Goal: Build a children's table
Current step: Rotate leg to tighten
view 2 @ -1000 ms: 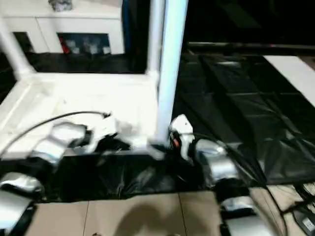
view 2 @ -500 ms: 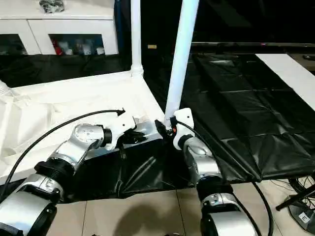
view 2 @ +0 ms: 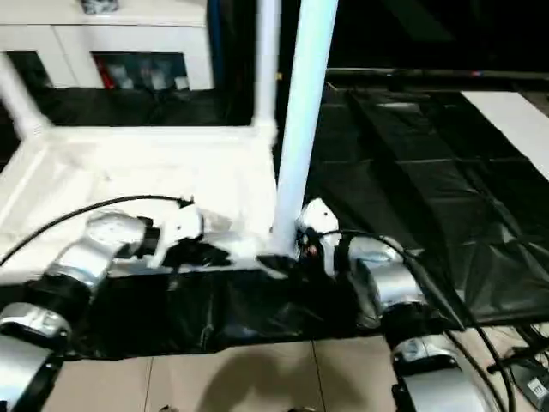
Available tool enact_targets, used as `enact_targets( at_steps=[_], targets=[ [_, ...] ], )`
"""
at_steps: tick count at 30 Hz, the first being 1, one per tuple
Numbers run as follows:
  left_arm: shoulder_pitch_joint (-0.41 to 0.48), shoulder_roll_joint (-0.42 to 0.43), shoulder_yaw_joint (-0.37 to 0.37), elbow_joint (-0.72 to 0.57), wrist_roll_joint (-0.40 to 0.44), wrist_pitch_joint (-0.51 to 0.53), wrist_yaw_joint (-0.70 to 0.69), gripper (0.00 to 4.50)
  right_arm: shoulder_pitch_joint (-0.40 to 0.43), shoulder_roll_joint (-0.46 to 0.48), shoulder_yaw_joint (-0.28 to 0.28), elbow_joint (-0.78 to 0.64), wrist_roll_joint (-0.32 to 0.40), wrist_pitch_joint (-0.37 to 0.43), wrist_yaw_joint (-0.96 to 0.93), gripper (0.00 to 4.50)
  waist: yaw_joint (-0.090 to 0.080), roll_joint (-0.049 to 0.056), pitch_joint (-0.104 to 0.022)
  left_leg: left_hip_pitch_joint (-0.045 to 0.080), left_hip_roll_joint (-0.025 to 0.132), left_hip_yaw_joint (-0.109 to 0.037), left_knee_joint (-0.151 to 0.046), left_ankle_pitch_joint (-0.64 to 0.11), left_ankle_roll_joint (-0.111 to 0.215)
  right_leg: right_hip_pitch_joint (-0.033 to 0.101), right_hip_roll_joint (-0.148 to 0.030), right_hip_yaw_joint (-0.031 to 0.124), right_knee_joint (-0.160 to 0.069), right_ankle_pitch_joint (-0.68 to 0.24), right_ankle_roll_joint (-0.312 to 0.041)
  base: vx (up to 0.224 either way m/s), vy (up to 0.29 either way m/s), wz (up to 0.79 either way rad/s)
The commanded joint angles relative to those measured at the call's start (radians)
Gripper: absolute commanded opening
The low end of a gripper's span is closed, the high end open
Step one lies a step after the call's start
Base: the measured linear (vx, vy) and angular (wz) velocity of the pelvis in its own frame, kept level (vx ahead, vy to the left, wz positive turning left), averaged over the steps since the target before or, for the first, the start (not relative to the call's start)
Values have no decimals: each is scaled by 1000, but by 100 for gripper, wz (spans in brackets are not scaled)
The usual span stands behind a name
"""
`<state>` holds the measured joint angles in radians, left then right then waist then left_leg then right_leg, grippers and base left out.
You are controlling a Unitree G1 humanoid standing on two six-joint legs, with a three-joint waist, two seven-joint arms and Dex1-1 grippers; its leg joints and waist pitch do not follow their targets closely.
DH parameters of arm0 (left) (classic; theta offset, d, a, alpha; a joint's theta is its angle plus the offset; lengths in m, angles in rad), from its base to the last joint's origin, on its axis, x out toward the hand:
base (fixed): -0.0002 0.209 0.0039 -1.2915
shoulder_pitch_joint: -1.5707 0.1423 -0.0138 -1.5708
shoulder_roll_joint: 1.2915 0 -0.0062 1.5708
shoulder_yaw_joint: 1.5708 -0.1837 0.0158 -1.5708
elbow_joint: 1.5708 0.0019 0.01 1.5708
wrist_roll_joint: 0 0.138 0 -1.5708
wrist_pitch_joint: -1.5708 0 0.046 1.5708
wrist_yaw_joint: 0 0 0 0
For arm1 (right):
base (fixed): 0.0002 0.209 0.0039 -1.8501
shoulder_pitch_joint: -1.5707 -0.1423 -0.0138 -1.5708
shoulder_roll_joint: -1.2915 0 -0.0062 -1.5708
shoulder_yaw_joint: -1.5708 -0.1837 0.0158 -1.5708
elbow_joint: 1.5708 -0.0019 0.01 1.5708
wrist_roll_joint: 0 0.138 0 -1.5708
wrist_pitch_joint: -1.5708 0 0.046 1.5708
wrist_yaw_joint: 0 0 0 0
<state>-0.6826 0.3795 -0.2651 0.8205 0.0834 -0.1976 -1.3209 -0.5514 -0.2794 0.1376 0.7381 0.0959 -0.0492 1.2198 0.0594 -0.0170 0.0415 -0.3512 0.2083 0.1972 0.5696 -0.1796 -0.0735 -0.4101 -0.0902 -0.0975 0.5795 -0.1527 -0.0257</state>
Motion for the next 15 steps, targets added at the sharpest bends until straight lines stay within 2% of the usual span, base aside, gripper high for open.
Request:
enact_targets(
  at_steps=[1, 5, 10, 12, 13, 15],
  targets=[
    [-32, 3, -17, 4, 12, -7, 4, 0, 1, 13, 65, -15, -4, 9, 87, 308, 2, -1, -58, 7, 33, -7, -59, -247, 65, 53, -58, 51, -61, -293, -211, 0, 0, 0],
    [-41, 12, -18, 16, 8, -15, -10, 0, -5, 6, 83, -15, -7, 11, 118, 271, 5, -2, -58, 8, 33, -8, -60, -253, 52, 52, -58, 52, -63, -321, -198, 0, 0, 0],
    [-46, 13, -12, 26, 5, -19, -25, 0, 4, 7, 92, -40, 7, 34, 143, 254, 6, -1, -61, 5, 33, -8, -58, -220, 60, 55, -57, 51, -56, -262, -209, 0, 0, 0],
    [-44, 7, -9, 27, 5, -17, -10, 0, 16, 12, 85, -48, 9, 42, 136, 251, 6, -1, -61, 5, 32, -8, -57, -219, 60, 56, -57, 51, -56, -256, -213, 0, 0, 0],
    [-44, -13, -6, 30, 19, -4, 57, 0, 31, 34, 56, -54, 15, 71, 60, 250, 7, -2, -60, 5, 33, -7, -58, -218, 60, 56, -56, 52, -56, -255, -212, 0, 0, 0],
    [-44, -26, -7, 31, 29, 6, 99, 0, 35, 46, 40, -50, 15, 79, 9, 249, 7, 1, -59, 6, 32, -8, -59, -230, 56, 55, -57, 50, -59, -280, -207, 0, 0, 0]
  ],
)
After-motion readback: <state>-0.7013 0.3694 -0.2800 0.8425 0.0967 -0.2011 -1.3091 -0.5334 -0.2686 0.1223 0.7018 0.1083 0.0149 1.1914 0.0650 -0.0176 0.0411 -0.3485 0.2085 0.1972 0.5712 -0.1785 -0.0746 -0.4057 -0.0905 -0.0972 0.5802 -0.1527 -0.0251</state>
